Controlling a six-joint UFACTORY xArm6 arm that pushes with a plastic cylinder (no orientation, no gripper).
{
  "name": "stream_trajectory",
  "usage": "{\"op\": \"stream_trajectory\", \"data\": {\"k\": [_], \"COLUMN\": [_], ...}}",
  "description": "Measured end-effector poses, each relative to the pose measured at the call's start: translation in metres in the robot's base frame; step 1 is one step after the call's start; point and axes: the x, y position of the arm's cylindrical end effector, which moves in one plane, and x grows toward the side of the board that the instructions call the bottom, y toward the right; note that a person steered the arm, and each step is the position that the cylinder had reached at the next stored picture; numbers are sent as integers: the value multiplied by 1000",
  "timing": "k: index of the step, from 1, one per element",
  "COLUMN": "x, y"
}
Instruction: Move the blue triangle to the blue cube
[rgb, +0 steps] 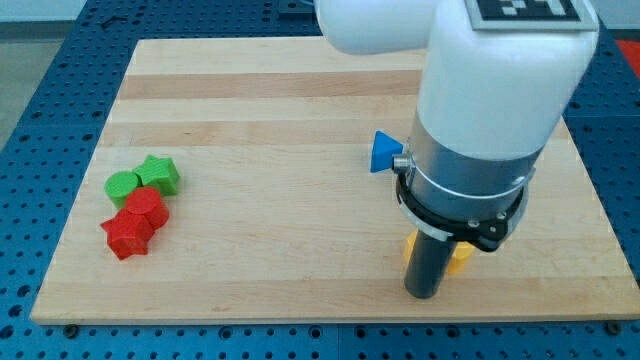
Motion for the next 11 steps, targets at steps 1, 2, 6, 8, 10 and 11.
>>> {"op": "stream_trajectory", "data": {"k": [1, 2, 6, 8, 10, 11], "x": [-7, 6, -168, -195, -200, -213], "y": [0, -10, -37, -60, 25, 31]}}
